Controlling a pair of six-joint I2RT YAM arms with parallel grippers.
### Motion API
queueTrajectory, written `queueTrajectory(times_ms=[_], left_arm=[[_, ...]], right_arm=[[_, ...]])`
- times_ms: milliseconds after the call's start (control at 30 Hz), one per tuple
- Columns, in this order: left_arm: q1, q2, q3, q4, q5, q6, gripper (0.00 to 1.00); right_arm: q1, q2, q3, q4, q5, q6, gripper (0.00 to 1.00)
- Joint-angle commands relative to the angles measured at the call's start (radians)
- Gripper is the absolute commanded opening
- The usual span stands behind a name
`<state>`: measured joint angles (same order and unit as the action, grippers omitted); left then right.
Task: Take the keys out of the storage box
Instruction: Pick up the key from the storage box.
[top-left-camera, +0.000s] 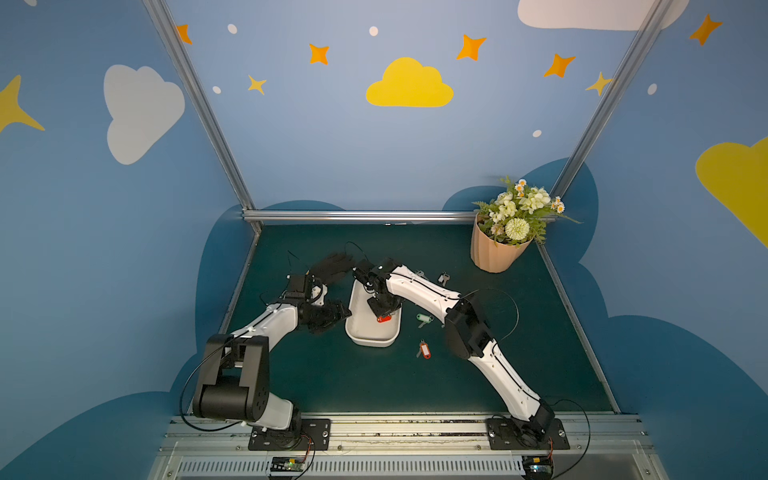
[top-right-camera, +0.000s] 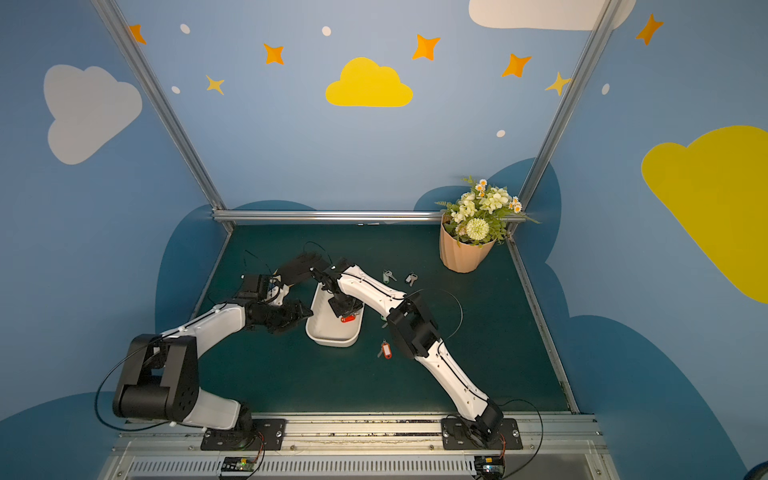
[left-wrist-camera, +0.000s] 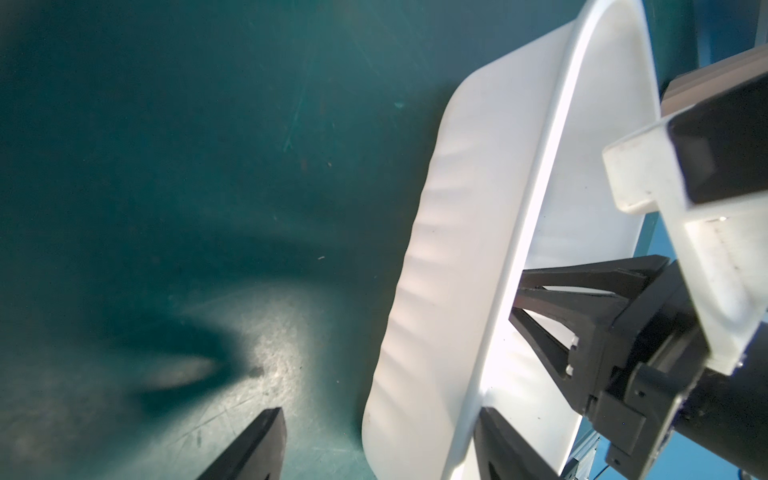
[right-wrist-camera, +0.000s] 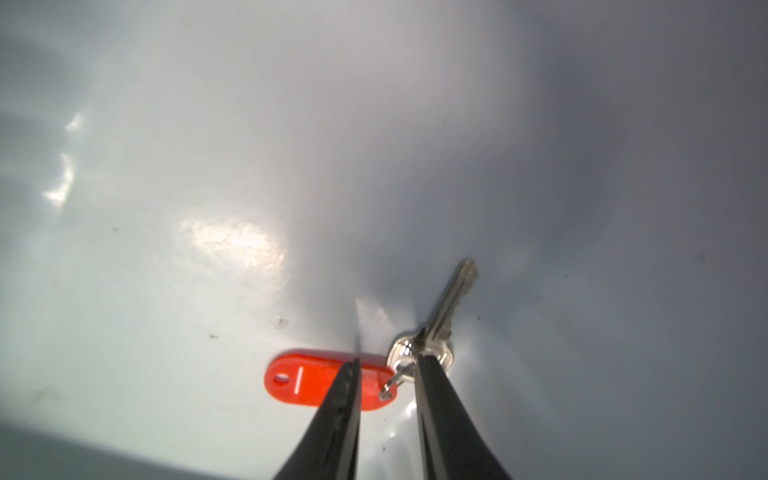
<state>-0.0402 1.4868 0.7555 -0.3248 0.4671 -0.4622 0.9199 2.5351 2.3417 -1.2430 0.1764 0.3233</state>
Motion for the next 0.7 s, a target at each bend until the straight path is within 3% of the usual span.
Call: queueTrajectory(times_ms=[0,433,667], left_arm=[[0.002,0.007,0.019,-0.025,-0.015,0.016,0.76],[0.002,0.004,0.019,-0.024,-0.016,0.016,0.77],[0.002,0.006,0.021,-0.026,-0.016,0.018,0.77]], right_arm=[[0.0,0.006,0.029,-0.086,-0.015,0.049,0.29],[-0.007,0.075,0.053,-0.081,-0.097,0.097,0.24],[-0.016,0.078,0.053,-0.088,-0.1,0.095,0.07]])
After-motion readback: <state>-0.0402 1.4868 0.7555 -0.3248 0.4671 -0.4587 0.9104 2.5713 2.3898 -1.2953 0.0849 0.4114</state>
